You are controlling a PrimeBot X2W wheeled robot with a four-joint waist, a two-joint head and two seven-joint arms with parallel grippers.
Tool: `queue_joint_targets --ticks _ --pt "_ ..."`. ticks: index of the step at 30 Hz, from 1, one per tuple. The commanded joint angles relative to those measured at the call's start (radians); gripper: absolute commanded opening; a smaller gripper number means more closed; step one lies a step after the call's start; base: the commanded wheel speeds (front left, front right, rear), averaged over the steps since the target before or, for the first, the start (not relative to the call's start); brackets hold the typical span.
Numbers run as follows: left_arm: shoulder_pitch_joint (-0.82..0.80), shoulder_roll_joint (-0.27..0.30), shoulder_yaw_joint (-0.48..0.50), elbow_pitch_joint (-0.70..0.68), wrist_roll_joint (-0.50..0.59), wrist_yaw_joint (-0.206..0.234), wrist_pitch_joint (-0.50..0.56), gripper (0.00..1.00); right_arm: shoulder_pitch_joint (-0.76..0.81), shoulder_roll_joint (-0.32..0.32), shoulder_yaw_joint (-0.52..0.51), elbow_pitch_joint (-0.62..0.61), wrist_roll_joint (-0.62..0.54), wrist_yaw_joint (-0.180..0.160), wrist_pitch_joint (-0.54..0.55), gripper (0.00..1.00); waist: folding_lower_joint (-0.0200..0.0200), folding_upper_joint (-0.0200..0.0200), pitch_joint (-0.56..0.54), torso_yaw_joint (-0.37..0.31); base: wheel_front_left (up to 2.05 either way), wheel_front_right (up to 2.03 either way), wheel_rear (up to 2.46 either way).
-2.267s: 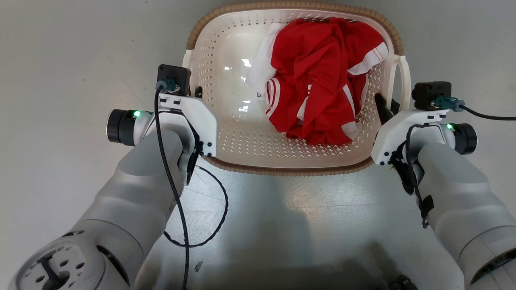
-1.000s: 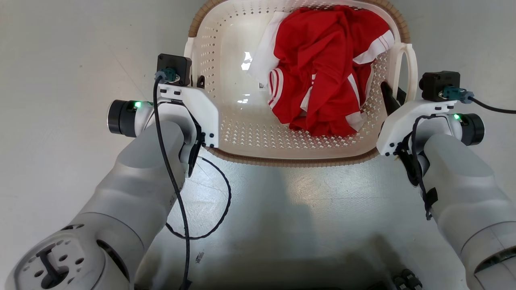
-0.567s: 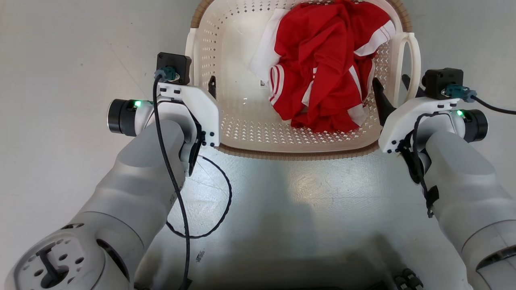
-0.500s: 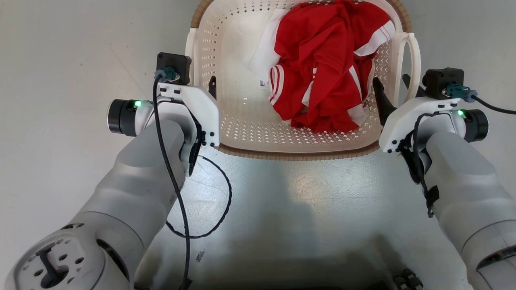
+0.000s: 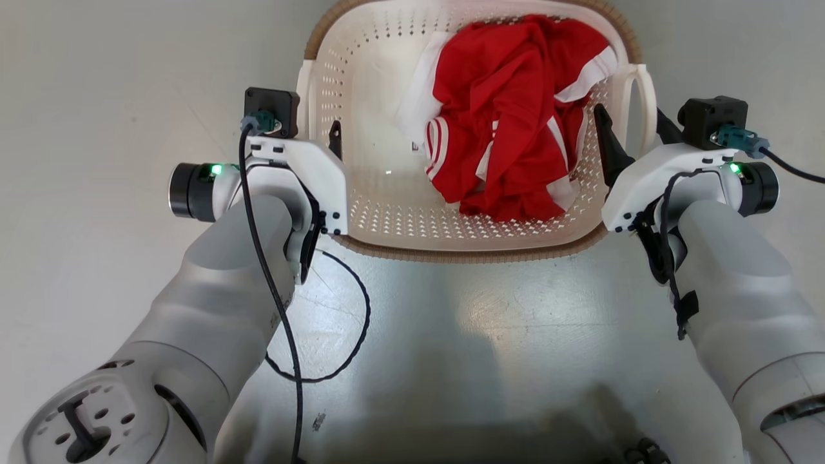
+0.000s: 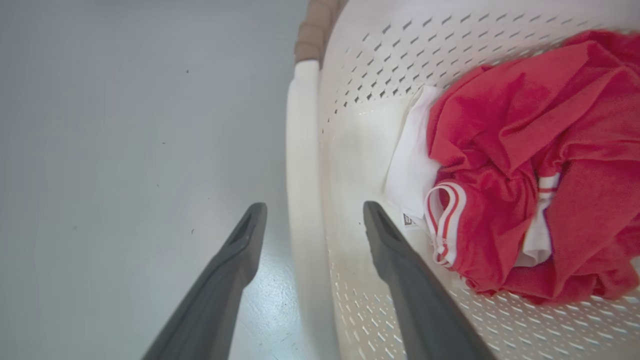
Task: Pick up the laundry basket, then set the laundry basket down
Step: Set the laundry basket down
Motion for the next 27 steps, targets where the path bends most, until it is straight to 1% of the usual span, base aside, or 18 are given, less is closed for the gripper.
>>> queue_joint_targets --ticks 1,8,17,19,21,27 --pt "0.026 0.015 0.010 0.004 -0.012 0.007 -0.014 1.00 0.064 0.021 0.003 -0.018 -0.018 0.006 -0.013 1.00 -0.0001 0.0000 -0.014 -0.002 0.00 0.00 0.00" --pt "0.051 0.015 0.018 0.009 -0.023 0.008 -0.032 1.00 0.108 0.033 -0.035 -0.065 -0.050 0.006 -0.013 1.00 -0.0001 0.0000 -0.068 -0.005 0.00 0.00 0.00" --pt "0.090 0.015 0.047 0.002 -0.019 0.001 -0.052 1.00 0.179 0.043 -0.074 -0.135 -0.083 0.006 -0.013 1.00 -0.0001 0.0000 -0.173 -0.006 0.00 0.00 0.00" --pt "0.094 0.018 0.084 -0.023 0.014 0.012 -0.053 1.00 0.208 0.044 -0.091 -0.169 -0.094 0.006 -0.013 1.00 -0.0001 0.0000 -0.210 -0.004 0.00 0.00 0.00" --pt "0.100 0.021 0.100 -0.034 0.029 0.017 -0.053 1.00 0.219 0.043 -0.098 -0.180 -0.098 0.006 -0.013 1.00 -0.0001 0.0000 -0.223 -0.004 0.00 0.00 0.00" --pt "0.170 0.057 0.226 -0.125 0.135 0.045 -0.053 1.00 0.286 0.036 -0.140 -0.257 -0.125 0.006 -0.013 1.00 -0.0001 0.0000 -0.309 -0.007 0.00 0.00 0.00"
